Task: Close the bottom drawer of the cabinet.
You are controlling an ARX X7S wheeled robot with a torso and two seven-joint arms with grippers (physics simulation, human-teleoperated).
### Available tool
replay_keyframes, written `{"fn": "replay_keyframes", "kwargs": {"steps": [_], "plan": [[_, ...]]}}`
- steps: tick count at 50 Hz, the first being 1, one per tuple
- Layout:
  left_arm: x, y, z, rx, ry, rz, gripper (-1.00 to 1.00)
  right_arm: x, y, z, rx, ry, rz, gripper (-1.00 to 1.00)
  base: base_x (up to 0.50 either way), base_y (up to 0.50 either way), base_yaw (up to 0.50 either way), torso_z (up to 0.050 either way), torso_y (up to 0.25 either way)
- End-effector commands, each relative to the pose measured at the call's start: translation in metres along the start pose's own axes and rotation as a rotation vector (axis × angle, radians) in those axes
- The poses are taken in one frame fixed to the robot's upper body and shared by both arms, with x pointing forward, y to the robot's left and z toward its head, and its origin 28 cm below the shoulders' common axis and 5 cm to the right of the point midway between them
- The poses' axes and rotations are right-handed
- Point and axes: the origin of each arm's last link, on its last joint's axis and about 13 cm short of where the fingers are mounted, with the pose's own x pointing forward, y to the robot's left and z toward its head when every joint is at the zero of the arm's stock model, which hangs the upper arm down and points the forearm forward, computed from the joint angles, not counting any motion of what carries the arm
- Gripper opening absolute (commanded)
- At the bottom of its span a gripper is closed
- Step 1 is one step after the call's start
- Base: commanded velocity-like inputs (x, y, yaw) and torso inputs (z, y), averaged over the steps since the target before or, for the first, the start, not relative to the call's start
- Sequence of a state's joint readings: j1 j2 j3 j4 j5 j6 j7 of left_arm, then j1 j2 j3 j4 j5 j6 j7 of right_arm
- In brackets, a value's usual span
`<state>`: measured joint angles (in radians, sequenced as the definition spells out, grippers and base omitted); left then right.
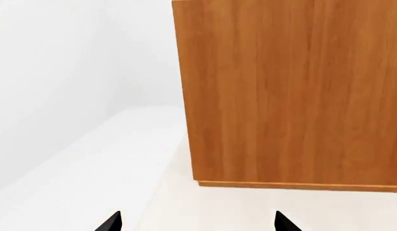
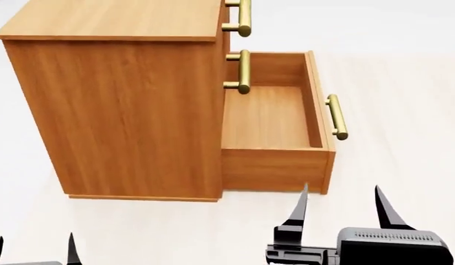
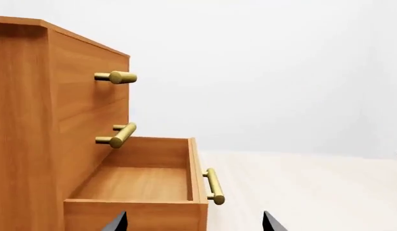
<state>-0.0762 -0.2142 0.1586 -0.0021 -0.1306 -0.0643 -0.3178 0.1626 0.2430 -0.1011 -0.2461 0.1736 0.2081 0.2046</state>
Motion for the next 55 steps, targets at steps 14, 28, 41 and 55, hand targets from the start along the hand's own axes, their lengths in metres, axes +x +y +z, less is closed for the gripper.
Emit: {"fn": "replay_keyframes", "kwargs": {"steps": [14, 28, 41, 55], "plan": [[-0.005, -0.004, 0.001, -0.043, -0.036, -0.054, 1.0, 0.001, -0.002, -0.002, -0.002, -0.005, -0.002, 1.0, 0.5, 0.0, 0.0, 0.0, 0.0], [-0.006, -0.003, 0.0, -0.044, -0.036, -0.051, 1.0, 0.009, -0.004, 0.023, -0.057, -0.024, -0.031, 1.0, 0.18, 0.0, 0.0, 0.0, 0.001], [-0.006, -0.003, -0.001, -0.045, -0.033, -0.049, 1.0, 0.047, -0.022, 0.093, -0.141, -0.127, -0.058, 1.0, 0.0, 0.0, 0.0, 0.0, 0.0], [-0.007, -0.002, -0.003, -0.041, -0.026, -0.045, 1.0, 0.089, -0.053, 0.102, -0.206, -0.101, -0.13, 1.0, 0.0, 0.0, 0.0, 0.0, 0.0]]}}
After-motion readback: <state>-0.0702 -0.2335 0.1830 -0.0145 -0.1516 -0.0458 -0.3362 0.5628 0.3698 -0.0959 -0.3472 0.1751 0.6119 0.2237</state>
